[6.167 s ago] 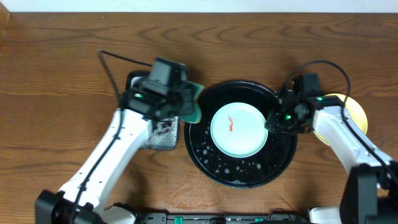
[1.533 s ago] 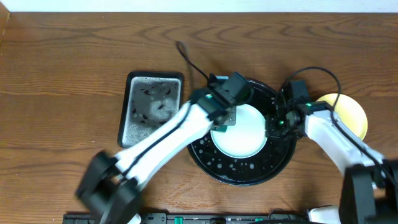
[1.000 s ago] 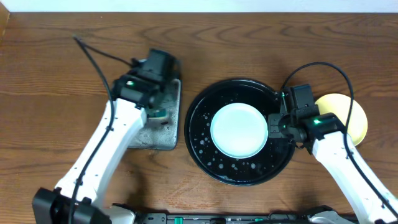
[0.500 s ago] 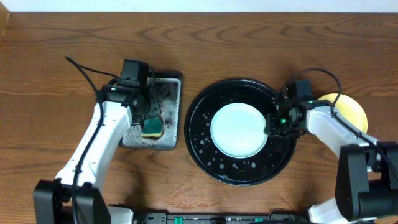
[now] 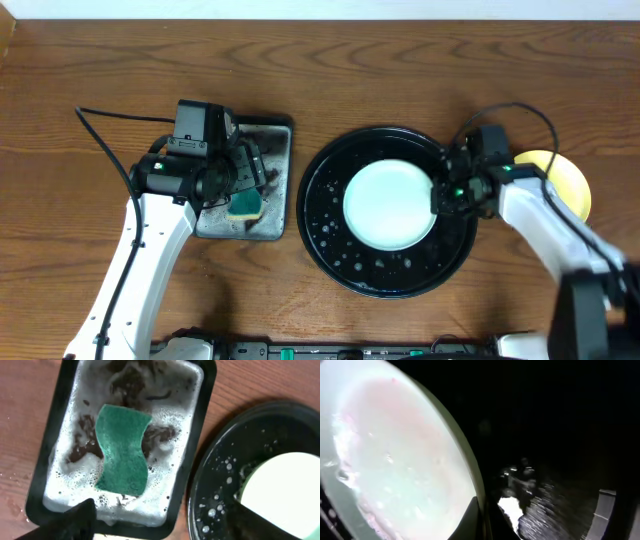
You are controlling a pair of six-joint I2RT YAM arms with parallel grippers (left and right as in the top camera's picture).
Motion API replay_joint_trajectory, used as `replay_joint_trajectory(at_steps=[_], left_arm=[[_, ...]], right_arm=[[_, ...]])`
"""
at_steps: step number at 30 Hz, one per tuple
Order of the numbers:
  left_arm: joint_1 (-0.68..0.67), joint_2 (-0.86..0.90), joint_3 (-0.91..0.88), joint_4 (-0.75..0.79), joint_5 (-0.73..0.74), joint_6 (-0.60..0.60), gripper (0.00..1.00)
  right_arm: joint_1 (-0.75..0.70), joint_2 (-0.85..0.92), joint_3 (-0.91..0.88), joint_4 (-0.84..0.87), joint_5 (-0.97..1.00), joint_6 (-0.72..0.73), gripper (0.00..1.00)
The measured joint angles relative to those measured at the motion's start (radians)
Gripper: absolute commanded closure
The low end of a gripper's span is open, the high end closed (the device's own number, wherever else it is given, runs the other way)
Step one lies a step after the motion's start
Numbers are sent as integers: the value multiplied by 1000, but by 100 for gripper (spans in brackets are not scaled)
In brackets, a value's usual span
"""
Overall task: Clean dirty plates on tray and stack at the side
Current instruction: 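Lift the pale green plate off the black tray with the right gripper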
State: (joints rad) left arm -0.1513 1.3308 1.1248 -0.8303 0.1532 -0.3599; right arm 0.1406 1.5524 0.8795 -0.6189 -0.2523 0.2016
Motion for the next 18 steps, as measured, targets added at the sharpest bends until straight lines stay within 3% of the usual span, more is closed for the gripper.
replay_joint_trajectory(at_steps=[7,18], left_arm=[[0,0,0,0,2,-1,16],[0,0,0,0,2,-1,16]], right_arm=[[200,-267,0,-86,337,9,99],[542,-429,0,-122,879,-18,99]])
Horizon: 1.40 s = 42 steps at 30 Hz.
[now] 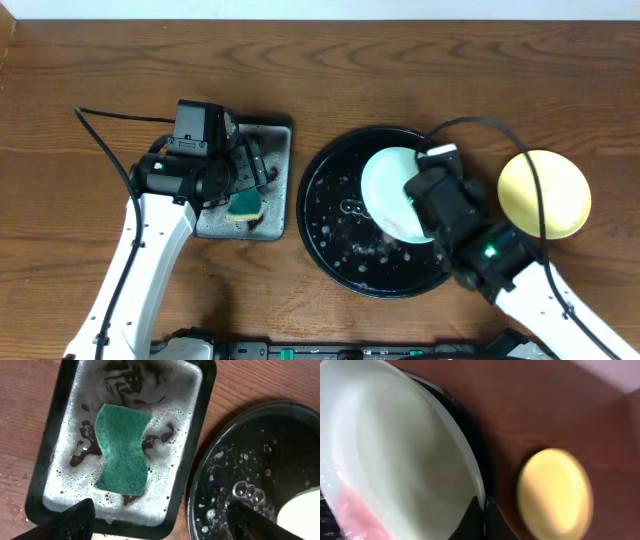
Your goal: Clean dirty plates on tray and stack at the side
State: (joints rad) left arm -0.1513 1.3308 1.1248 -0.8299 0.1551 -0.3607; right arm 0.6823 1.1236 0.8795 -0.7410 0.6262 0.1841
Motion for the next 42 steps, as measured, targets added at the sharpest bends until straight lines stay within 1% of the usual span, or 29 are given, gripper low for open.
replay_joint_trajectory(at_steps=[3,8,13,21,29,36,42], left_arm=[[0,0,0,0,0,0,16],[0,0,0,0,0,0,16],[0,0,0,0,0,0,15],[0,0,0,0,0,0,15],[0,0,0,0,0,0,15],[0,0,0,0,0,0,15],[0,0,0,0,0,0,15]], right_arm=[[103,-8,0,0,109,-53,99],[218,-8,0,-1,230,-124,99],[275,-8,0,-1,299,-175,99],[377,-8,0,0,427,-216,99],[451,-8,0,0,540,-226,99],[486,-8,0,0,562,-226,99],[487,-8,0,1,566,-226,99]])
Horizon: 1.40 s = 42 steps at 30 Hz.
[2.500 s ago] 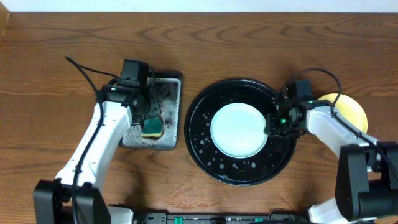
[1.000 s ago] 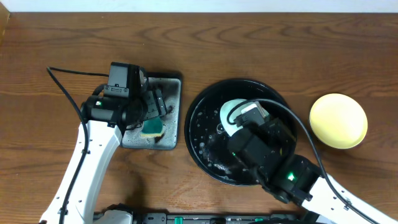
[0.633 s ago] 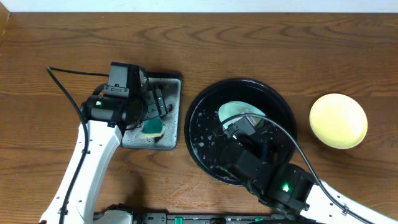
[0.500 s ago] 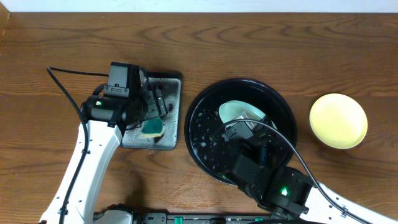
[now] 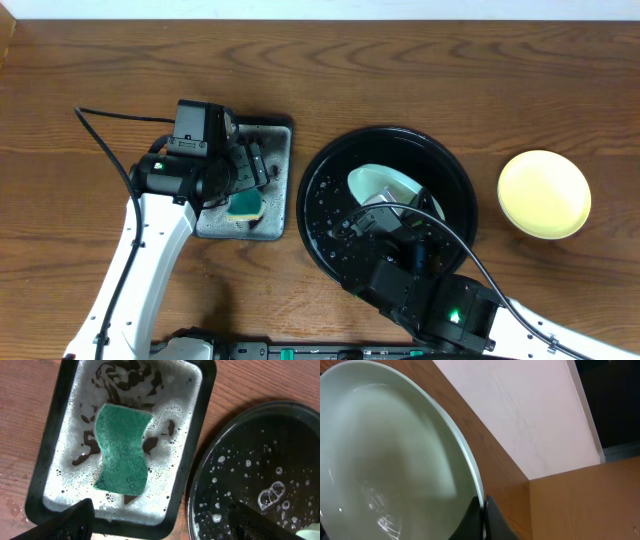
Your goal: Clean dirty plates on tray and stack at the side
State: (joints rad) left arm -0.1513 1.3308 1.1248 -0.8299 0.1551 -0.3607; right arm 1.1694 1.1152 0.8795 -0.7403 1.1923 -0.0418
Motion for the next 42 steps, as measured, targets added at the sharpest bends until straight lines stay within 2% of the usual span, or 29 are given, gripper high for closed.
replay_joint_trajectory(at_steps=[42], left_arm=[[0,0,0,0,0,0,15]], right_arm=[[0,0,0,0,10,-43,99]])
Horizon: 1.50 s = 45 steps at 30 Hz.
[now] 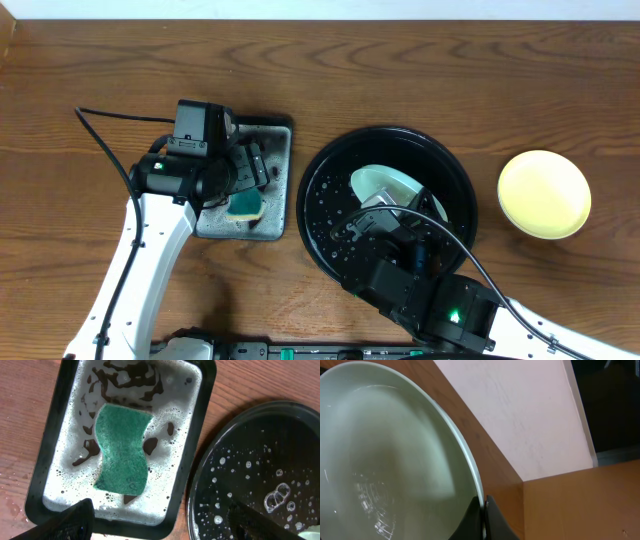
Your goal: Clean dirty plates on tray and stack at the side
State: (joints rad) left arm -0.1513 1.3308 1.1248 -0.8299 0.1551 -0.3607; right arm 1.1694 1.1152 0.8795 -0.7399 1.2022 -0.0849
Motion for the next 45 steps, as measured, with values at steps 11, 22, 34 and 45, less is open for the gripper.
replay_joint_trajectory(at_steps=[11,22,34,45], left_arm=[[0,0,0,0,0,0,15],[0,0,0,0,0,0,15],[0,0,0,-1,0,0,15],[0,0,0,0,0,0,15]], right_arm=[[0,0,0,13,26,0,99],[0,0,0,49,29,0,99],[-134,0,0,-5,-202,244,99],[-855,-7,10,-10,-994,391,99]])
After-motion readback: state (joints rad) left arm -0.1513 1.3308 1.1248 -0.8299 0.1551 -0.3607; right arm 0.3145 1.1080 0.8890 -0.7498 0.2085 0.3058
